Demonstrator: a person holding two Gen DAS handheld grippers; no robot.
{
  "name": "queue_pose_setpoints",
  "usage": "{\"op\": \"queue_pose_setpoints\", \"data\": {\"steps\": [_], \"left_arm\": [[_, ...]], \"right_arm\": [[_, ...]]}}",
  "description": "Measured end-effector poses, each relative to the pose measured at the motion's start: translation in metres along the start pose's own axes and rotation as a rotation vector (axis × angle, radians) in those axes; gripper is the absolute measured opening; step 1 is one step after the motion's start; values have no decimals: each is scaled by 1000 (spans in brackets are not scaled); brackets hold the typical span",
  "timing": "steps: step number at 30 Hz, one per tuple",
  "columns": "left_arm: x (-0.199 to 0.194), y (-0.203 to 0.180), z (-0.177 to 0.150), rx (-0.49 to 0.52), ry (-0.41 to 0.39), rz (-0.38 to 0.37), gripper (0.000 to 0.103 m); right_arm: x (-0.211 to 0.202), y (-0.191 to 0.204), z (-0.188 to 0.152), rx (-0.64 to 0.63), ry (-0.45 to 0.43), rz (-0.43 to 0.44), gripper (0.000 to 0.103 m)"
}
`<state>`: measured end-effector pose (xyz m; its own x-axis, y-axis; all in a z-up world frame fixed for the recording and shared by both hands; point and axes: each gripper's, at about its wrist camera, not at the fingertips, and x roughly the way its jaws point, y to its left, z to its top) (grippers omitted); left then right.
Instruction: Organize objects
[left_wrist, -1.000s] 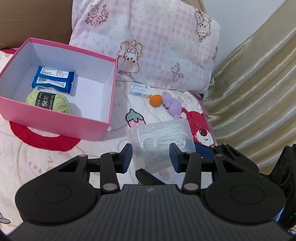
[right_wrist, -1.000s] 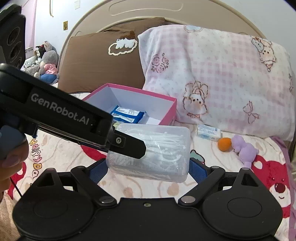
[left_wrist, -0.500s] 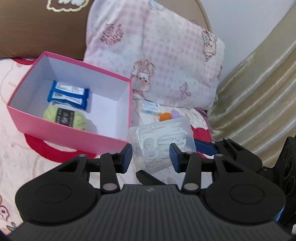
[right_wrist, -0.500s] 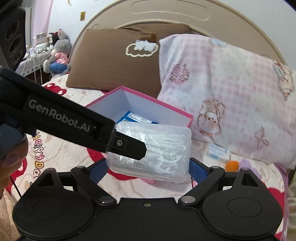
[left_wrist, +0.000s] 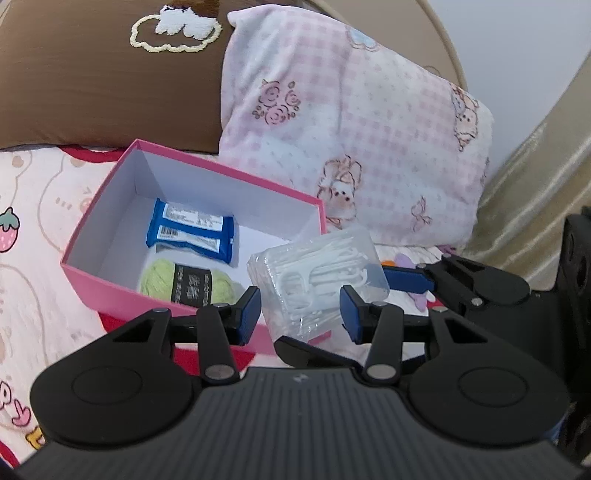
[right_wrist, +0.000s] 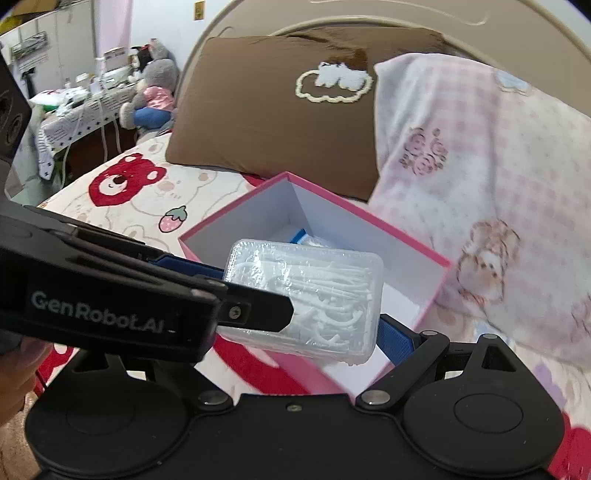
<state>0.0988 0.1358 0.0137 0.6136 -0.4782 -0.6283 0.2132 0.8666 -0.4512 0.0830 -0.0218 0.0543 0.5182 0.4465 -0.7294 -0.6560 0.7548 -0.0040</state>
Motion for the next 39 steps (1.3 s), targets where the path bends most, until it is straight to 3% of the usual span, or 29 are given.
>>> {"op": "queue_pose_setpoints", "data": {"steps": [7, 12, 16, 21, 24, 33, 39], "left_arm": [[17, 10, 25, -63, 22, -51, 44], [36, 13, 37, -79, 41, -40, 44], [62, 24, 47, -88, 85, -17, 44], [98, 36, 53, -99, 169, -10, 46], [118, 39, 55, -90, 204, -12, 46], [180, 63, 67, -149, 333, -54, 47], [200, 82, 68, -173, 390, -52, 47]], "right_arm": [[12, -19, 32, -75, 101, 30, 95], [28, -30, 44, -74, 170, 36, 95], [45, -37, 46, -36, 168, 23, 95], [66, -54, 33, 26, 184, -18, 73], [79, -67, 28, 73, 203, -25, 67], [121, -87, 18, 130, 248, -67, 64], [143, -79, 18, 94, 280, -81, 61]]}}
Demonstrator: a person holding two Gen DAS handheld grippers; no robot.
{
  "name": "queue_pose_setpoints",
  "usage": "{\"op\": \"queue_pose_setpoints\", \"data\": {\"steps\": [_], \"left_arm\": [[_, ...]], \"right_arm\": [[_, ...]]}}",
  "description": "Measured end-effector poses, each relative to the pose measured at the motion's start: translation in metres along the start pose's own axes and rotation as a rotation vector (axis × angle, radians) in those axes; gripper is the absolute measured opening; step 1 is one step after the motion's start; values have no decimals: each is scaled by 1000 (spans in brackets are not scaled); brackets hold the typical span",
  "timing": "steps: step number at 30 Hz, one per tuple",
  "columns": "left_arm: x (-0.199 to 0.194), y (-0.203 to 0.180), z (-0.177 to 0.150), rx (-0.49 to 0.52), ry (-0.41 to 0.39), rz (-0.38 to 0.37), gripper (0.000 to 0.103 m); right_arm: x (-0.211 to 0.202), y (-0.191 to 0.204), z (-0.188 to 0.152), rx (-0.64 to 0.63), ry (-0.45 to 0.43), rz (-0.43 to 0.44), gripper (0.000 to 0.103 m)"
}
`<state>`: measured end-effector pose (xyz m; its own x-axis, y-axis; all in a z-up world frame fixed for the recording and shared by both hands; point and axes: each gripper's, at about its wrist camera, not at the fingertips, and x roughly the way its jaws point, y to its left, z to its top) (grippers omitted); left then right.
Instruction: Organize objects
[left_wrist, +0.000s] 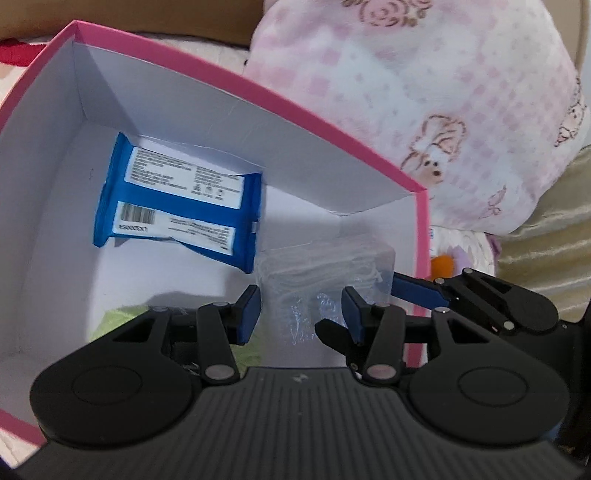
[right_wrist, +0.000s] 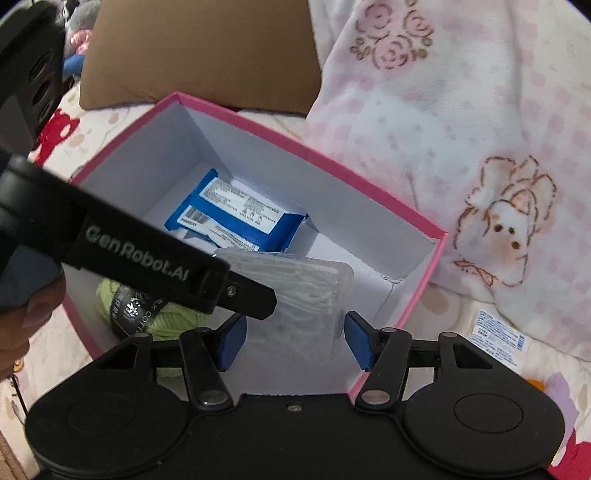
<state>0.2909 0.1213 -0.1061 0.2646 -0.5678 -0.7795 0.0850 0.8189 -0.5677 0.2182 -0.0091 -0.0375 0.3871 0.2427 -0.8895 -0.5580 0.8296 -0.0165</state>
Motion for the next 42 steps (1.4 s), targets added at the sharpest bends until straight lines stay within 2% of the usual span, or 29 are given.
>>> {"op": "queue_pose_setpoints", "data": {"steps": [2, 8, 11, 14, 21, 23, 27, 34, 38, 42], "left_arm": [[4, 2, 4, 17, 4, 24, 47], [17, 10, 10, -15, 22, 20, 49], [19, 12, 10, -31, 15, 19, 46], [23, 10, 10, -5, 7, 48, 46], [31, 0, 2, 43, -8, 84, 39], [31, -4, 0, 67, -20, 103, 26], [41, -8, 0, 87, -9, 138, 24], [49, -18, -4, 97, -3, 140, 24], [49, -28, -2, 121, -10, 181, 24], [33, -39, -4, 156, -51, 225, 24]], "right_arm": [[7, 2, 1, -38, 13, -2, 58], [17, 6, 7, -113, 57, -22, 55], [18, 13, 8, -182, 117, -32, 54], [19, 20, 6, -236, 138, -49, 54], [24, 27, -1, -307, 139, -117, 45], [18, 29, -2, -325, 135, -104, 40], [5, 34, -2, -395, 98, -146, 42], [-6, 18, -2, -314, 54, -50, 41], [-17, 9, -6, -244, 19, -7, 42], [-34, 0, -13, -191, -40, 34, 44]]}}
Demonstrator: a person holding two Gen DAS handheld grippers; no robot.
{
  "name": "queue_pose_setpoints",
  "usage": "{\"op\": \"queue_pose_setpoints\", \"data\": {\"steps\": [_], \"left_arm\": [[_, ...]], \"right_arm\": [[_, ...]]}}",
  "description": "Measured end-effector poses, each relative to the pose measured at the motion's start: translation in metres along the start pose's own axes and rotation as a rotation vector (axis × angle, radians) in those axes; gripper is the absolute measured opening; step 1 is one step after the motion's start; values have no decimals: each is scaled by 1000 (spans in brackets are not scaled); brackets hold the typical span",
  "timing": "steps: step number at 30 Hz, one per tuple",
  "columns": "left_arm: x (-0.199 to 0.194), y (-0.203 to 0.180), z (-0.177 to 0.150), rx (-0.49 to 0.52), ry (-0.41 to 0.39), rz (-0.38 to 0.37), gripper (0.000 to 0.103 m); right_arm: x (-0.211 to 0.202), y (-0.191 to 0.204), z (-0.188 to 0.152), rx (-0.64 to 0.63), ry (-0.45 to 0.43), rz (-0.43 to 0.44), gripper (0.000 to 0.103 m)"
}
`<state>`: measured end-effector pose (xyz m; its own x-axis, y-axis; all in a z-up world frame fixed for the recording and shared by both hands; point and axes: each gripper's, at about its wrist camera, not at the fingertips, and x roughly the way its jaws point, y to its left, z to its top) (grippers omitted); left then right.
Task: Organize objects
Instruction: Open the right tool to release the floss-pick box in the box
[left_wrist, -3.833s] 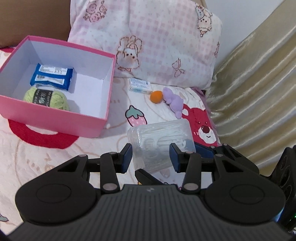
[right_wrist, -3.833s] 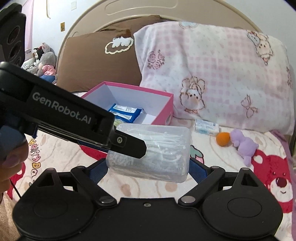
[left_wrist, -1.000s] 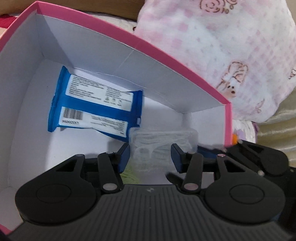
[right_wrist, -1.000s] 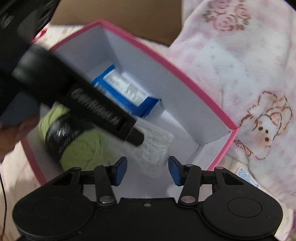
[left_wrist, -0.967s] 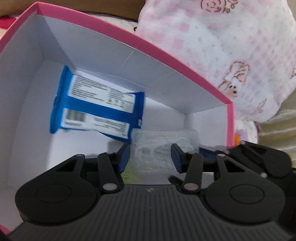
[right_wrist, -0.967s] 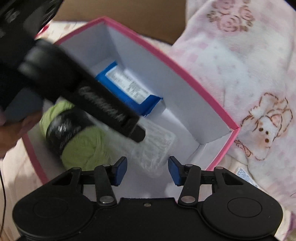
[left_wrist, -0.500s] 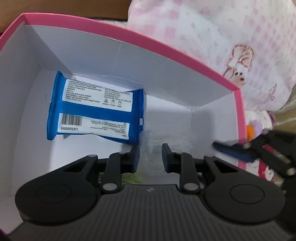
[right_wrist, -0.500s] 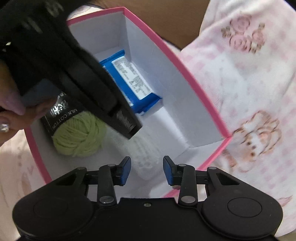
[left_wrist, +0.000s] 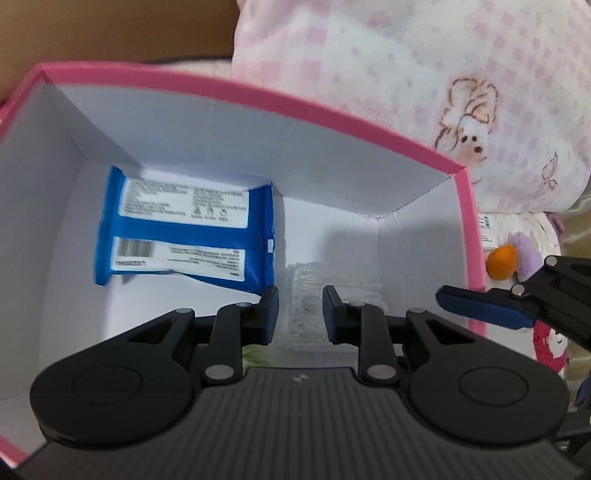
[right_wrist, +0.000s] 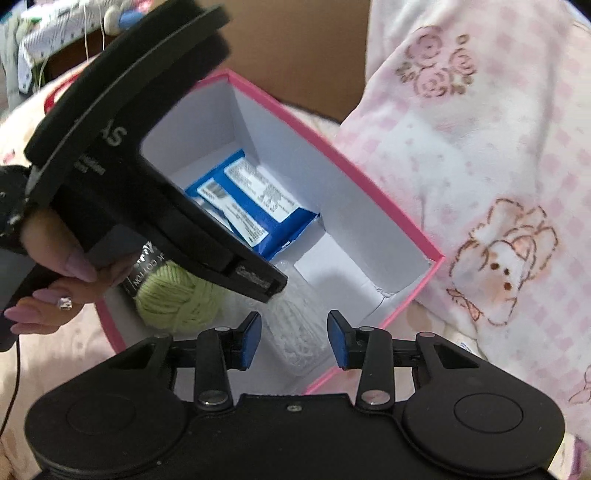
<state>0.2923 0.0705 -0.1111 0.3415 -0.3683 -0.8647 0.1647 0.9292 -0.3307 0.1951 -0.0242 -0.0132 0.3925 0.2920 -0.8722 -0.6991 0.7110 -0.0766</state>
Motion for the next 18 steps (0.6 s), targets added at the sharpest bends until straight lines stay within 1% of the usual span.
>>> {"op": "queue_pose_setpoints", "data": {"steps": [3, 6, 7, 10, 12, 14, 16, 18], "left_arm": [[-22, -1, -4, -1, -14, -10, 28], [-46, -5, -4, -3, -23, -1, 37], [-54, -6, -6, -2, -29, 3, 40], [-78, -11, -12, 11, -59, 8, 42], [-94, -13, -15, 9, -64, 19, 45], [-111, -17, -18, 10, -67, 27, 48], [-123, -23, -21, 35, -68, 29, 56], [-138, -30, -25, 66, -74, 51, 60]], "right_arm": [[-13, -6, -4, 60, -34, 45, 44], [-26, -8, -11, 88, -57, 60, 45], [-30, -8, -10, 93, -63, 68, 45], [-40, -12, -13, 93, -81, 84, 46], [-48, -6, -13, 89, -95, 88, 52], [-56, -2, -13, 93, -98, 89, 54], [-59, -1, -14, 106, -90, 93, 54], [-67, 2, -17, 103, -102, 108, 54]]}}
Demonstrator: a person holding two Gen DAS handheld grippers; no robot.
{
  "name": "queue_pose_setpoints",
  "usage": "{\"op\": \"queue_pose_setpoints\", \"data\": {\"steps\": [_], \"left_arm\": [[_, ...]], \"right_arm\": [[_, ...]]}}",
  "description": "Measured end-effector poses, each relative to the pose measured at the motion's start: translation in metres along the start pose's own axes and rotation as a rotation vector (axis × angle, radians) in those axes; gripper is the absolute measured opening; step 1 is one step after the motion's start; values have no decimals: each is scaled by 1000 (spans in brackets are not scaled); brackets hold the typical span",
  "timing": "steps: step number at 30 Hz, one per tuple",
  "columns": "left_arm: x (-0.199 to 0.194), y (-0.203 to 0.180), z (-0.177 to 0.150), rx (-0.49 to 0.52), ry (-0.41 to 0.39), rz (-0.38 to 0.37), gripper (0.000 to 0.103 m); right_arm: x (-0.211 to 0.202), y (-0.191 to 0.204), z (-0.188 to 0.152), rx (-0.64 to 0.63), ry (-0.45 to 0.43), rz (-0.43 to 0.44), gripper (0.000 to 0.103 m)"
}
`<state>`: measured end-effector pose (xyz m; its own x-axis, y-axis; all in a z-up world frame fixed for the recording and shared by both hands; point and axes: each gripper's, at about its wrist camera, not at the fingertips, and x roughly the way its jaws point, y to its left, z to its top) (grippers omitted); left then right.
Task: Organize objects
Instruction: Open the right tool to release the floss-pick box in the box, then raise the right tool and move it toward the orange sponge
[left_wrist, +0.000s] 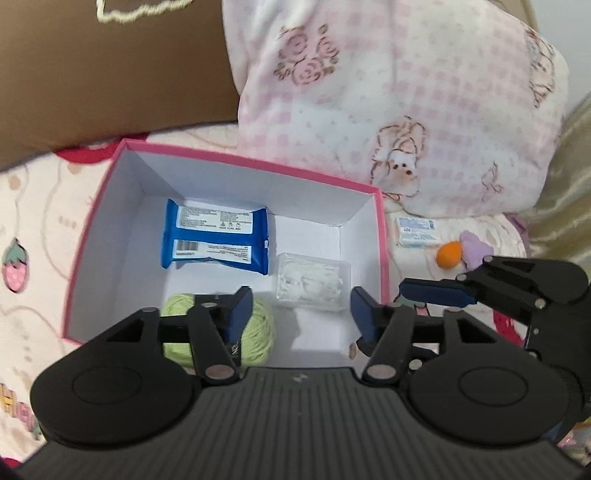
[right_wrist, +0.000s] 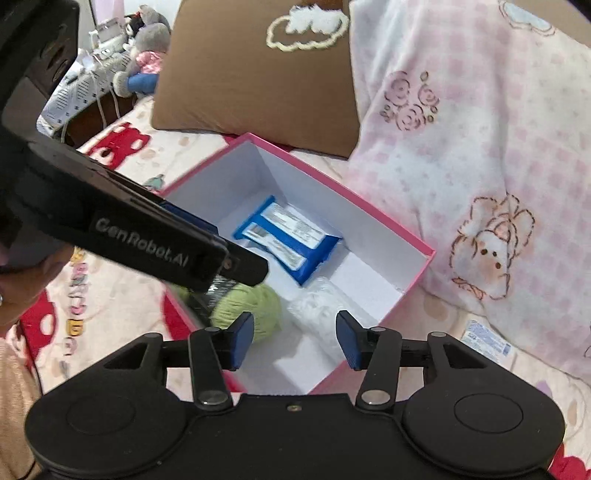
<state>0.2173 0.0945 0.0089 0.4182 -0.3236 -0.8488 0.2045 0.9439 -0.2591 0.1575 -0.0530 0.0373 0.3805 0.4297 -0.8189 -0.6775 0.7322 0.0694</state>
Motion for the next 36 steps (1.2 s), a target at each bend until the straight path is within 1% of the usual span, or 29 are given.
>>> {"op": "queue_pose_setpoints", "data": {"steps": [1, 2, 3, 5, 7, 9, 10, 12, 15, 17, 20, 24, 27, 29, 32, 34, 36], "left_arm": [[-8, -2, -1, 8, -3, 12, 61], [-14, -3, -3, 19, -2, 21, 61], [-19, -4, -4, 26, 0, 31, 63], [-32, -6, -8, 28, -4, 52, 64], [-44, -9, -13, 30, -8, 71, 70], [-55, -12, -18, 32, -18, 82, 72], [-62, -14, -21, 37, -27, 85, 73], [-75, -16, -27, 42, -52, 85, 73], [-92, -15, -34, 18, -69, 99, 73], [-101, -16, -39, 27, -83, 114, 73], [-114, -19, -48, 38, -96, 123, 75], [-127, -33, -61, 113, -102, 108, 81], [-138, -42, -71, 157, -101, 111, 83], [-144, -48, -76, 177, -105, 116, 86], [-153, -52, -83, 182, -112, 115, 90], [-157, -55, -90, 195, -123, 121, 94], [-157, -60, -98, 234, -136, 143, 98]], "right_arm": [[-6, 3, 0, -4, -6, 0, 55], [-13, 5, -1, -10, -15, 1, 57], [-20, 7, -2, -12, -27, 4, 63], [-29, 8, -4, -10, -45, 5, 69], [-38, 9, -6, -3, -51, 11, 69], [-49, 10, -10, 7, -63, 26, 69], [-53, 12, -12, 9, -68, 32, 70], [-62, 16, -16, 4, -82, 37, 75], [-69, 25, -20, -18, -83, 46, 78], [-74, 30, -23, -24, -99, 38, 79], [-82, 35, -28, -14, -117, 56, 86], [-92, 42, -34, -26, -132, 55, 87], [-100, 46, -38, -30, -136, 67, 88], [-105, 48, -43, -32, -136, 82, 88], [-113, 51, -54, -35, -141, 111, 88], [-117, 52, -62, -44, -133, 124, 88], [-122, 53, -70, -66, -129, 131, 88]]}}
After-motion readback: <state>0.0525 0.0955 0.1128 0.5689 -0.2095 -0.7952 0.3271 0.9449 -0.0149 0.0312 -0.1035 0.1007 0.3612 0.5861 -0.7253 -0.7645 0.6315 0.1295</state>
